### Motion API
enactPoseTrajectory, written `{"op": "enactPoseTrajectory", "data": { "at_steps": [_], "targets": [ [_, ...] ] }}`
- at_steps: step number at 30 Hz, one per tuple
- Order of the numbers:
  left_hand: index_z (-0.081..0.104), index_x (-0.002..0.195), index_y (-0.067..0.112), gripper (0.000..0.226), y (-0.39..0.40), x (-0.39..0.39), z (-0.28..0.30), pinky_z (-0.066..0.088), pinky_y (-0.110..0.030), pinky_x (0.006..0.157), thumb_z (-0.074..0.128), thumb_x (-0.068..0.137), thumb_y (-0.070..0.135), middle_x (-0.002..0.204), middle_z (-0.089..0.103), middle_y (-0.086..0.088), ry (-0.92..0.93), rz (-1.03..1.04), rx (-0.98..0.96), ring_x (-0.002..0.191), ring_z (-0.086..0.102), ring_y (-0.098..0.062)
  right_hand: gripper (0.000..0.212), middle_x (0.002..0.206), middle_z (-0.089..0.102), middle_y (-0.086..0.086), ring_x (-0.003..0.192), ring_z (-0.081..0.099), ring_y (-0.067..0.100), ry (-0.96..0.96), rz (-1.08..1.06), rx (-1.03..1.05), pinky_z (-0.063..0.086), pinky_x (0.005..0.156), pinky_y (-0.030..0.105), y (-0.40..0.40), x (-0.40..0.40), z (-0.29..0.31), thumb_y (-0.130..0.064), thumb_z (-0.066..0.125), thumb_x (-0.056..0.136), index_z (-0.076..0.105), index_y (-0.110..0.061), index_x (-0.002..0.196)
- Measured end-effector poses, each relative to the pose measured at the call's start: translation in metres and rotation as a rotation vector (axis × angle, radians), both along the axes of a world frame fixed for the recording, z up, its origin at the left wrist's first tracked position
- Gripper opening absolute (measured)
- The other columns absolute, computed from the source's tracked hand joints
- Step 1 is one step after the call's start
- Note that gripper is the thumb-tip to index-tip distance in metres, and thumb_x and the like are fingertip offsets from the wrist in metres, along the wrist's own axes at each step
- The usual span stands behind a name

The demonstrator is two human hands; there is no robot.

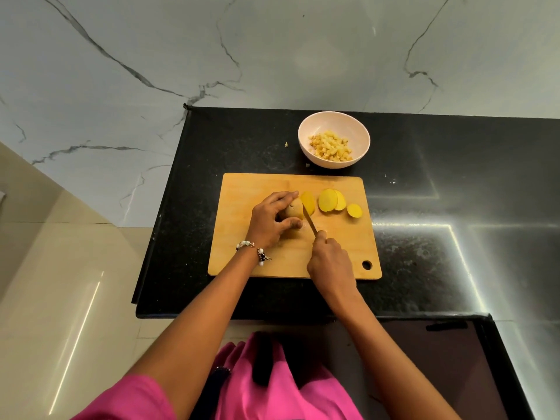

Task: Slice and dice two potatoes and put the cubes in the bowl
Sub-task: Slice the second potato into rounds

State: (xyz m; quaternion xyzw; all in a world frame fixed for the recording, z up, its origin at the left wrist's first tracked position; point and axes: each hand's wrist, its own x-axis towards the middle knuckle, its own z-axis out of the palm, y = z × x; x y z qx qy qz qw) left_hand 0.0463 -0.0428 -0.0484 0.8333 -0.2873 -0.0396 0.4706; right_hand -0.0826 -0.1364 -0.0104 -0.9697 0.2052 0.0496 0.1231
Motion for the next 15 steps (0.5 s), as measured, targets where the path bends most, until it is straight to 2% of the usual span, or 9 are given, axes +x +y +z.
{"op": "enactPoseTrajectory", "data": {
  "at_steps": [4, 7, 10, 12, 15],
  "targets": [
    [0.057, 0.128, 0.015, 0.062, 0.000, -0.003, 0.000, 0.035, -0.005, 0.094, 0.080, 0.071, 0.021, 0.124, 0.058, 0.000, 0.005, 0.010, -0.004, 0.111, 0.051, -0.008, 0.030, 0.104, 0.059, 0.022, 0.091, 0.056, 0.042, -0.058, -0.071, 0.079, 0.039, 0.066, 0.039, -0.028, 0.015, -0.001, -0.004, 0.037, 0.092, 0.047, 0.000, 0.120],
    [0.056, 0.130, 0.016, 0.058, 0.000, -0.003, -0.001, 0.038, -0.008, 0.092, 0.077, 0.075, 0.023, 0.125, 0.055, 0.001, 0.018, 0.016, -0.004, 0.109, 0.051, -0.007, 0.017, 0.091, 0.063, 0.023, 0.080, 0.056, 0.039, -0.112, -0.144, 0.239, 0.038, 0.060, 0.036, -0.043, 0.015, 0.000, -0.009, 0.044, 0.094, 0.057, 0.000, 0.101],
    [0.054, 0.132, 0.019, 0.053, 0.002, -0.001, -0.002, 0.037, -0.005, 0.086, 0.071, 0.082, 0.027, 0.127, 0.052, 0.002, 0.019, 0.000, 0.009, 0.105, 0.049, -0.005, 0.018, 0.079, 0.063, 0.024, 0.065, 0.048, 0.031, -0.197, -0.182, 0.358, 0.022, 0.055, 0.032, -0.045, 0.010, 0.008, -0.011, 0.047, 0.095, 0.058, 0.000, 0.085],
    [0.053, 0.132, 0.018, 0.052, 0.004, 0.000, -0.003, 0.031, 0.002, 0.084, 0.069, 0.084, 0.025, 0.129, 0.050, 0.001, -0.001, -0.015, 0.023, 0.110, 0.046, -0.005, 0.019, 0.078, 0.064, 0.023, 0.063, 0.045, 0.029, -0.255, -0.162, 0.358, 0.020, 0.055, 0.032, -0.040, 0.008, 0.018, -0.010, 0.047, 0.095, 0.062, 0.001, 0.091],
    [0.053, 0.132, 0.015, 0.052, 0.005, 0.001, -0.005, 0.030, 0.003, 0.085, 0.071, 0.083, 0.022, 0.128, 0.051, -0.002, -0.030, -0.024, 0.021, 0.111, 0.048, -0.007, 0.022, 0.087, 0.067, 0.021, 0.075, 0.057, 0.036, -0.272, -0.086, 0.334, 0.031, 0.058, 0.032, -0.025, 0.007, 0.030, -0.010, 0.047, 0.095, 0.063, 0.000, 0.106]
  ]
}}
